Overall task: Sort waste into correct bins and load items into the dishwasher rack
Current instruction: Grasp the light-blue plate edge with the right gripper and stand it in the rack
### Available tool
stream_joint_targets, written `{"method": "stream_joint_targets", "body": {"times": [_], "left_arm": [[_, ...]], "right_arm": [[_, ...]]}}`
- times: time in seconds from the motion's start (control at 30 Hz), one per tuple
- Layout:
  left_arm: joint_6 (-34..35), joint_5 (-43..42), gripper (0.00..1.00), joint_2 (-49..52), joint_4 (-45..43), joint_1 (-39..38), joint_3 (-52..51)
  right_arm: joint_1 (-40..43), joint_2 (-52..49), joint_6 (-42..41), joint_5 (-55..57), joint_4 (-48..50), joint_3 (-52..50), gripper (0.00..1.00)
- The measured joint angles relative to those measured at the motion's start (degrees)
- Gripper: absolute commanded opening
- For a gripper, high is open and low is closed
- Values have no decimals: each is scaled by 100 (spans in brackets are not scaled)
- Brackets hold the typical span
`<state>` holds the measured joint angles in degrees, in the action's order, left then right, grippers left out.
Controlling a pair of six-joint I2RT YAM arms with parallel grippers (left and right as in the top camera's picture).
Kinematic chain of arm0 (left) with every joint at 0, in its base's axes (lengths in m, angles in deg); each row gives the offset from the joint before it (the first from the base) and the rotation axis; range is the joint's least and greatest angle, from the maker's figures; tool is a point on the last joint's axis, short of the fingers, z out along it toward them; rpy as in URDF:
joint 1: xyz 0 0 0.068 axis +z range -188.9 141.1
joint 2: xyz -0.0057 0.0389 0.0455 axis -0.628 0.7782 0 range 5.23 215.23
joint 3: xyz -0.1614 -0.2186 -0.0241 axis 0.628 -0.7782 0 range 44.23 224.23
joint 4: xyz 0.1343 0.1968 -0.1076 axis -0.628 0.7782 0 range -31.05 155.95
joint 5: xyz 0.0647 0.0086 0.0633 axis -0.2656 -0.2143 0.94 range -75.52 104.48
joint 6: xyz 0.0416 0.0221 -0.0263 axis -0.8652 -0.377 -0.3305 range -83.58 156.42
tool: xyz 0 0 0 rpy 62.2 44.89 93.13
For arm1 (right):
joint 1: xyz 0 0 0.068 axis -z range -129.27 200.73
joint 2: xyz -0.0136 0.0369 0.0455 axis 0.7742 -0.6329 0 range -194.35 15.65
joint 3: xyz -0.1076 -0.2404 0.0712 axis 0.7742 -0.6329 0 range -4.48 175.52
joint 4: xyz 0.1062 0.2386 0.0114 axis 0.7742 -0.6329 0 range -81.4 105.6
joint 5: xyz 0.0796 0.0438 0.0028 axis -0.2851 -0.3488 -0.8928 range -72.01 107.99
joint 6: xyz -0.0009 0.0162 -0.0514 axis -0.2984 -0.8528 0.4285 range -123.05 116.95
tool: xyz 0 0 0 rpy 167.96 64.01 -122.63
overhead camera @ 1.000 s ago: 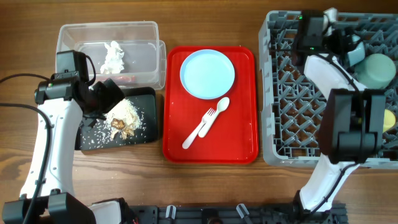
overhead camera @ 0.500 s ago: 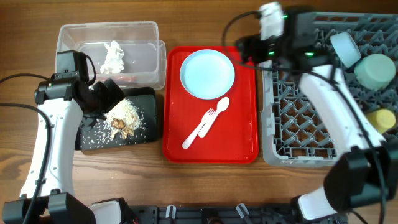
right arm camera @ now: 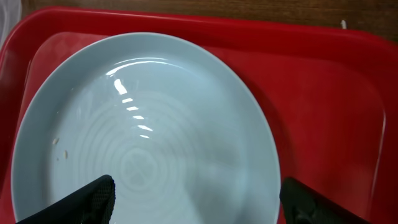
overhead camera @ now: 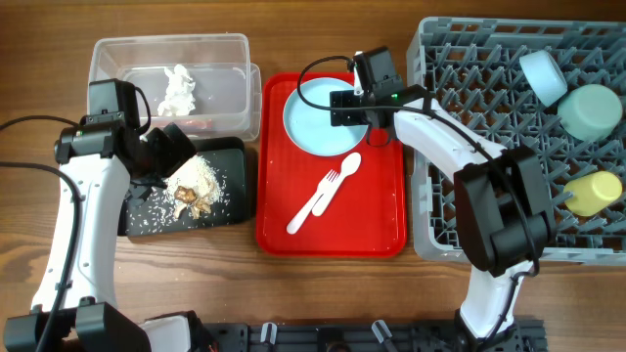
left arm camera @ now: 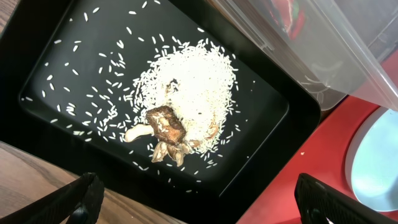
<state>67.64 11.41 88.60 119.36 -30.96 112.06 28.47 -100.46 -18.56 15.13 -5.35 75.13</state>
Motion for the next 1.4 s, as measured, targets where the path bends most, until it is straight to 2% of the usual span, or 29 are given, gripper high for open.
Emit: {"method": "stream_joint_targets", "body": {"times": [0.23, 0.3, 0.33, 0.37, 0.43, 0.5, 0.57, 0.6, 0.8, 0.97, 1.07, 1.17, 1.27, 1.4], "left_arm": [[0, 0, 100, 0, 0, 0, 0], [0, 0, 100, 0, 0, 0, 0], [0, 0, 100, 0, 0, 0, 0], [0, 2, 100, 0, 0, 0, 0], [0, 0, 100, 0, 0, 0, 0], [0, 2, 100, 0, 0, 0, 0], [0, 2, 100, 0, 0, 0, 0], [0, 0, 100, 0, 0, 0, 0], [0, 0, 100, 0, 0, 0, 0], [0, 0, 100, 0, -2, 0, 0], [0, 0, 100, 0, -2, 0, 0], [0, 0, 100, 0, 0, 0, 0], [0, 2, 100, 0, -15, 0, 0], [0, 0, 100, 0, -42, 0, 0]], "right_arm": [[0, -4, -271, 358, -173, -2, 85], [0, -26, -396, 459, -236, -2, 80], [0, -72, -474, 474, -256, -2, 75], [0, -168, -555, 481, -278, -2, 62], [0, -372, -671, 522, -321, -2, 47], [0, -382, -763, 531, -299, -2, 25], [0, -385, -804, 529, -304, -2, 8], [0, -385, -822, 527, -302, -2, 4], [122, -177, -798, 560, -291, -11, 4], [697, 1504, 396, 774, -262, -61, 4], [1143, 2538, 1617, 1733, 26, -61, 4], [1523, 2708, 2789, 3230, 483, -61, 4], [1858, 2708, 3926, 4275, 1008, -68, 4], [2240, 2590, 4409, 5097, 1097, -68, 4]]}}
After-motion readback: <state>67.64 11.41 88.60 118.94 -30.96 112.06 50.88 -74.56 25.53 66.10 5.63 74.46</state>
